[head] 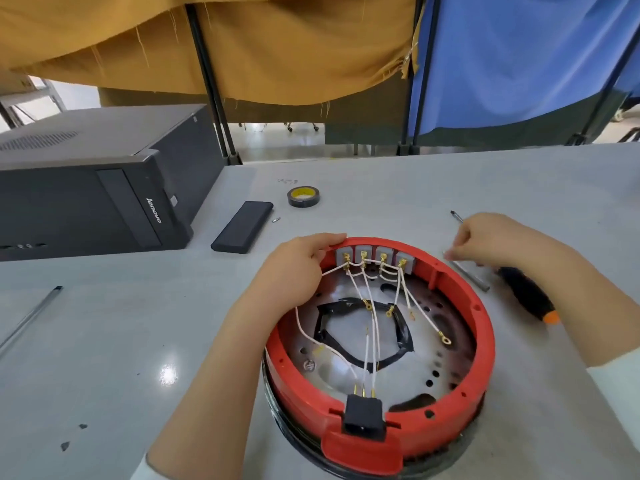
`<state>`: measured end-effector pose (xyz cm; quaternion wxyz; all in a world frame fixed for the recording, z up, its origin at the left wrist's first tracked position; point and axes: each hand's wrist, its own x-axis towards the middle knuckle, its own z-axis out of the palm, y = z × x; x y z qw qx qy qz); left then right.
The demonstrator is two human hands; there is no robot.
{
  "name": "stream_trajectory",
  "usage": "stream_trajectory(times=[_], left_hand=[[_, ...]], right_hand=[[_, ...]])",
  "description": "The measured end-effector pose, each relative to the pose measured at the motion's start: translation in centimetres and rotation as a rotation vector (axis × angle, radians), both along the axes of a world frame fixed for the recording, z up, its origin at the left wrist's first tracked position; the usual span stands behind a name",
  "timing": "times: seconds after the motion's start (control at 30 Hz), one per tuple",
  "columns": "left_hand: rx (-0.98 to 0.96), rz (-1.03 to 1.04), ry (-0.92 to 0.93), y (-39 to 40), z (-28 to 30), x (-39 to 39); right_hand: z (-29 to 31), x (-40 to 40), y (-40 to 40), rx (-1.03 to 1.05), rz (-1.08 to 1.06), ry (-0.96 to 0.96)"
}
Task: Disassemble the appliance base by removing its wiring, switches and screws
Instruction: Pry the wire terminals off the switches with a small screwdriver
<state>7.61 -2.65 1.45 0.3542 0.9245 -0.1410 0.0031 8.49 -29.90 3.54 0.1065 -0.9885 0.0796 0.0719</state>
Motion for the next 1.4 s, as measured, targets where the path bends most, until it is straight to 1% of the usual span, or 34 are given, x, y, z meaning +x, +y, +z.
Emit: stream_trajectory(times=[0.07, 0.2, 0.33, 0.4, 0.47, 0.53, 0.57, 0.63, 0.73, 0.8, 0.83, 0.9, 0.97, 1.07, 1.13, 1.2, 1.3, 1.4], left_hand=[[0.002, 0.019, -0.009, -0.1, -0.1, -0.2], [0.001, 0.057, -0.01, -0.1, -0.3, -0.7], [0.021, 0.082, -0.032, -0.1, -0.2, -1.6], [0.03, 0.081, -0.029, -0.2, -0.1, -1.9], [0.045, 0.077, -0.012, -0.2, 0.3, -2.1], [0.069, 0.054, 0.015, 0.0, 1.0, -2.1], [0.081, 0.032, 0.025, 0.1, 1.3, -1.9], [0.06, 0.008, 0.034, 0.0, 1.6, -1.7], [-0.051, 0.003, 0.027, -0.1, 1.1, -1.9], [-0.071, -0.012, 0.018, 0.1, 0.6, -2.0], [-0.069, -0.025, 0.011, 0.2, 0.4, -2.0], [-0.08, -0.057, -0.001, 0.3, 0.4, -2.0], [-0.103, -0.06, -0.016, 0.3, 0.4, -2.0], [-0.225, -0.034, -0.066, 0.2, 0.5, -2.3], [-0.28, -0.025, -0.087, 0.1, 0.7, -2.7], [-0.275, -0.02, -0.109, 0.0, 0.9, -2.9], [-0.276, -0.01, -0.137, -0.1, 1.0, -3.1], [-0.283, -0.013, -0.146, -0.1, 1.1, -3.1]], right_hand=[[-0.5, -0.1, 0.1, -0.096, -0.03, 0.09], [-1.0, -0.3, 0.5, -0.186, -0.069, 0.112], [-1.2, -0.5, 0.5, -0.13, -0.059, 0.109], [-1.1, -0.8, 0.2, -0.044, -0.034, 0.027], [-0.5, -1.3, 0.1, 0.123, -0.02, -0.167], [0.6, -2.1, 0.5, 0.409, 0.011, -0.367], [1.2, -2.5, 1.0, 0.574, 0.044, -0.405], [2.1, -3.1, 2.5, 0.897, 0.12, -0.367], [2.8, -3.2, 4.4, 1.304, 0.168, -0.183], [2.8, -2.8, 5.4, 1.503, 0.178, -0.049], [2.5, -2.6, 5.8, 1.561, 0.185, -0.013], [1.6, -2.2, 6.7, 1.599, 0.185, -0.026], [0.5, -2.1, 7.3, 1.565, 0.176, -0.114], [-0.1, -2.1, 7.5, 1.558, 0.187, -0.196], [-0.1, -2.3, 7.6, 1.492, 0.211, -0.243], [-0.2, -2.5, 7.8, 1.445, 0.227, -0.265], [-0.3, -2.6, 7.9, 1.447, 0.23, -0.278], [-0.2, -2.6, 7.9, 1.399, 0.248, -0.288]])
